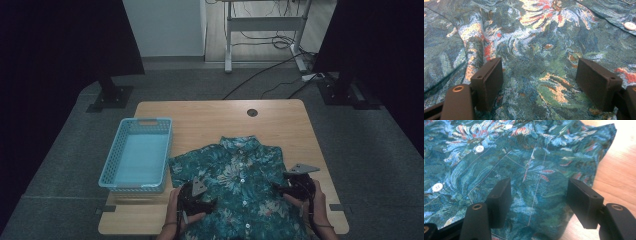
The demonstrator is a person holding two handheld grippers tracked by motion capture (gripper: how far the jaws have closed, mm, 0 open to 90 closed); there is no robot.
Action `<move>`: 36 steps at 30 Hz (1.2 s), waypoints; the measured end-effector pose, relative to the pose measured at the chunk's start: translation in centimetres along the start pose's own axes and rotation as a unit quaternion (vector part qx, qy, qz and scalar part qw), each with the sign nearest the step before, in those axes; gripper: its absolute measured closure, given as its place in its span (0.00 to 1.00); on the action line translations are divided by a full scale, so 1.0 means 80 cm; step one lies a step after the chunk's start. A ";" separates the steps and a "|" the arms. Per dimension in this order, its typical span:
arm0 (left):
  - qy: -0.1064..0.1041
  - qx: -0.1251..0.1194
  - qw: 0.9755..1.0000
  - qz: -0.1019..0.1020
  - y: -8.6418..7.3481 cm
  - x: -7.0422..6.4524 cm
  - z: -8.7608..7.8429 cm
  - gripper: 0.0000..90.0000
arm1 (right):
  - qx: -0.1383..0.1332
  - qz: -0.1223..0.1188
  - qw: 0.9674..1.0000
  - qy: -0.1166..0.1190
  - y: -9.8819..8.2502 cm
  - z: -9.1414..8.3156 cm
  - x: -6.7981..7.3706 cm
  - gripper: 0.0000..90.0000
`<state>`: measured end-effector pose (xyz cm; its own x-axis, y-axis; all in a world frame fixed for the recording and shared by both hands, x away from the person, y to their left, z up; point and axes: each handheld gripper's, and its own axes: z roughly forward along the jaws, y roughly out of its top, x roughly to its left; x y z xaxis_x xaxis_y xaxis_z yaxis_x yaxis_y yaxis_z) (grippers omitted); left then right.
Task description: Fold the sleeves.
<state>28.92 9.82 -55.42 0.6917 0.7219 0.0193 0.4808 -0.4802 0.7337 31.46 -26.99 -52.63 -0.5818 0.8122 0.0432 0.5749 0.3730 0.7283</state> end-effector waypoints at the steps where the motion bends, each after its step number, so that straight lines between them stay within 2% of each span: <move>1: 0.000 0.000 1.000 0.000 0.000 0.000 0.000 0.24 | 0.001 0.000 1.000 0.003 -0.001 0.002 0.001 0.41; 5: 0.001 0.000 1.000 -0.001 0.000 0.000 0.000 0.24 | 0.015 -0.010 1.000 0.004 -0.003 0.012 0.004 0.40; 9: 0.001 0.000 1.000 0.000 0.000 0.000 0.000 0.24 | 0.035 -0.002 0.999 0.004 -0.011 0.022 -0.001 0.40; 18: 0.002 0.000 1.000 -0.002 0.000 -0.001 0.000 0.24 | 0.034 0.009 0.999 -0.007 -0.019 0.017 -0.011 0.40; 21: 0.002 0.000 1.000 -0.002 0.000 -0.001 0.000 0.24 | 0.041 -0.005 0.999 -0.016 -0.019 0.018 -0.007 0.39; 23: 0.002 0.000 1.000 -0.002 0.000 -0.001 0.000 0.24 | 0.043 -0.004 0.999 -0.017 -0.018 0.018 -0.006 0.38; 28: 0.002 0.000 1.000 -0.002 0.000 -0.001 0.000 0.24 | 0.030 0.010 0.999 -0.006 -0.018 0.016 -0.011 0.37; 32: 0.002 0.000 1.000 -0.002 0.000 -0.001 0.000 0.24 | 0.003 0.019 1.000 0.002 -0.014 0.011 -0.012 0.37; 36: 0.003 -0.001 1.000 -0.004 0.000 -0.002 0.001 0.24 | -0.007 0.018 1.000 0.010 -0.004 0.016 -0.008 0.36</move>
<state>28.87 9.69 -55.43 0.6850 0.7283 0.0182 0.4849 -0.4744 0.7347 32.40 -27.03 -53.77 -0.5722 0.8160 0.0821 0.5867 0.3374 0.7362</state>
